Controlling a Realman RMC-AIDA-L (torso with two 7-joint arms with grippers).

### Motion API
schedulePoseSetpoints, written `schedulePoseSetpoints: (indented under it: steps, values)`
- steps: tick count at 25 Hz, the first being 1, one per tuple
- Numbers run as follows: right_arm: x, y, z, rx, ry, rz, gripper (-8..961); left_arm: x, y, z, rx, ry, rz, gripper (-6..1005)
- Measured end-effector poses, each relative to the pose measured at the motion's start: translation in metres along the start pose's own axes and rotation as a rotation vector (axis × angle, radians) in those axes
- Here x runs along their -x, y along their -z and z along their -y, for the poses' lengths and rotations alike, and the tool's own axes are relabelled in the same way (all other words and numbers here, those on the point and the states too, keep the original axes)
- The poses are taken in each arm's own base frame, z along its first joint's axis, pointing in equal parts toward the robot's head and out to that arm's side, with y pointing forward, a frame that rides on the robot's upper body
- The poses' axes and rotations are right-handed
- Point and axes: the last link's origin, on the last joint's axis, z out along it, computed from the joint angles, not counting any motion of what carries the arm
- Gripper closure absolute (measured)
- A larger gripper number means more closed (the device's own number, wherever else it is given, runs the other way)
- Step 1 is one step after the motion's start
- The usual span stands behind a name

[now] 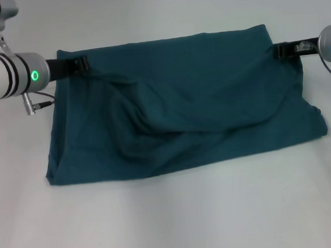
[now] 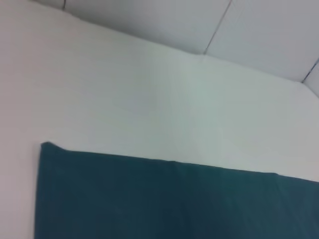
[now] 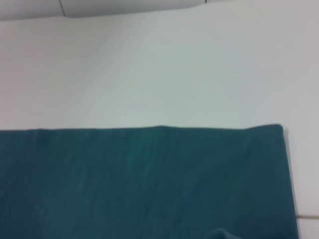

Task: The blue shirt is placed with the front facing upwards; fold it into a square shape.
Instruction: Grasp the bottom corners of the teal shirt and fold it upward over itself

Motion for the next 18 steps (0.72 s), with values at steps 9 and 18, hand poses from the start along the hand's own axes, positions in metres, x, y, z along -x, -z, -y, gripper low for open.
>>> schedulePoseSetpoints:
  steps: [9,18]
  values:
    - [-0.007,-0.01,-0.004,-0.03,0.047,-0.012,913,0.005,-0.01,-0.01,-0.017,-0.059,0.001,951]
    - [0.001,-0.013,-0.008,-0.063,0.08,0.033,894,0.003,-0.011,-0.012,-0.03,-0.062,-0.033,951]
